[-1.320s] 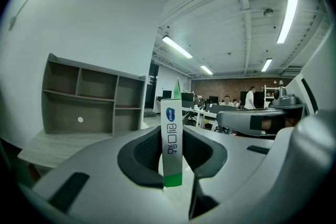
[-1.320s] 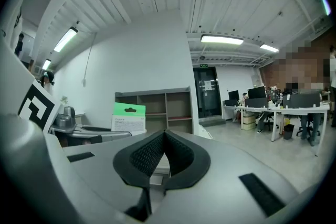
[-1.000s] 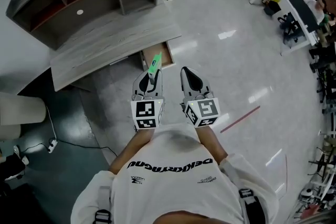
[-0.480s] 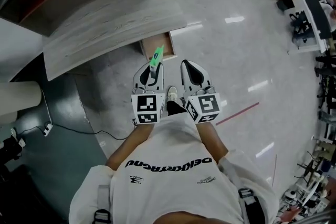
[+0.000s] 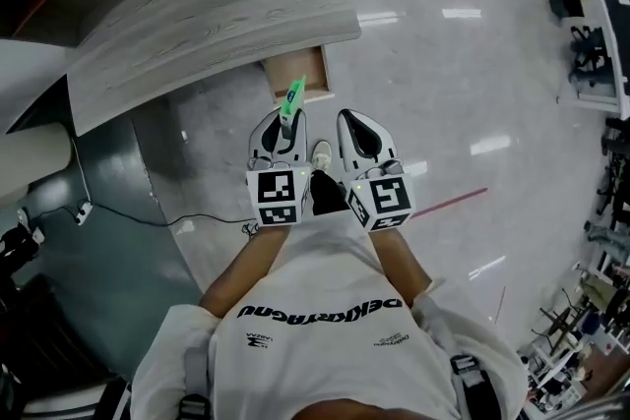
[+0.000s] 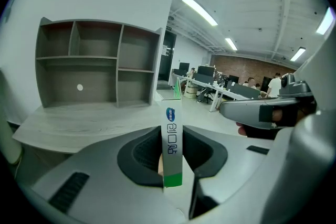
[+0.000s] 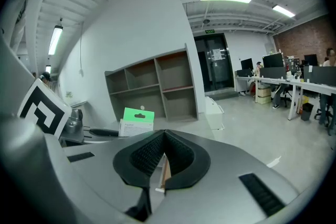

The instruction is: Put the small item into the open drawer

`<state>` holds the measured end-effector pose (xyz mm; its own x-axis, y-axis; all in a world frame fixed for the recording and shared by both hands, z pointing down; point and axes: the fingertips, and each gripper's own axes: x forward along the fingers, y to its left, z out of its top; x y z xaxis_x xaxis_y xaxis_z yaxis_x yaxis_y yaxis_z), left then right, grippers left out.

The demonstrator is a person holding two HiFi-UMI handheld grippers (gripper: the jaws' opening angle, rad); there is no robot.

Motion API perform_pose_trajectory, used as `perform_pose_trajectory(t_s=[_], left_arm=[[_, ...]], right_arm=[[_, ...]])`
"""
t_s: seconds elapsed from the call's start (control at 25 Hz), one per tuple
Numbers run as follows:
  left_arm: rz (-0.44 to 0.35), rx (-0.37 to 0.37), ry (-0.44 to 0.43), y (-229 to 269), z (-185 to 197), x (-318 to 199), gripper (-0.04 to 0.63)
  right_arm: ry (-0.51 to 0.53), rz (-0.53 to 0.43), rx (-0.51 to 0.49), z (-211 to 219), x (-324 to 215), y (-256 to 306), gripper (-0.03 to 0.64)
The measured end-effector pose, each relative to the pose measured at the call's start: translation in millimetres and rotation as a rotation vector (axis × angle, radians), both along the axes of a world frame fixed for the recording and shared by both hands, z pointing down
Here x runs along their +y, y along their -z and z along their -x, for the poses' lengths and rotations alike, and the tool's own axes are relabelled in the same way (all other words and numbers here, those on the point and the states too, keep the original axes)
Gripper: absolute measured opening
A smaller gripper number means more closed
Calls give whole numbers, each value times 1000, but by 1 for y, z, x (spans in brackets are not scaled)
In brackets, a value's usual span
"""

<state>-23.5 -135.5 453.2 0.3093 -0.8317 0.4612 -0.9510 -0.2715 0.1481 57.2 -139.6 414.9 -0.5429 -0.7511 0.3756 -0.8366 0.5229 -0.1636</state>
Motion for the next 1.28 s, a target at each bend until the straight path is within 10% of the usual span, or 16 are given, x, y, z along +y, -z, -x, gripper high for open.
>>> perform_pose_trajectory(t_s=[1.28], left_arm=[[281,-5,203,-241,-8,-69,95]], right_arm=[[39,219,30,-39,-44,-190,28]])
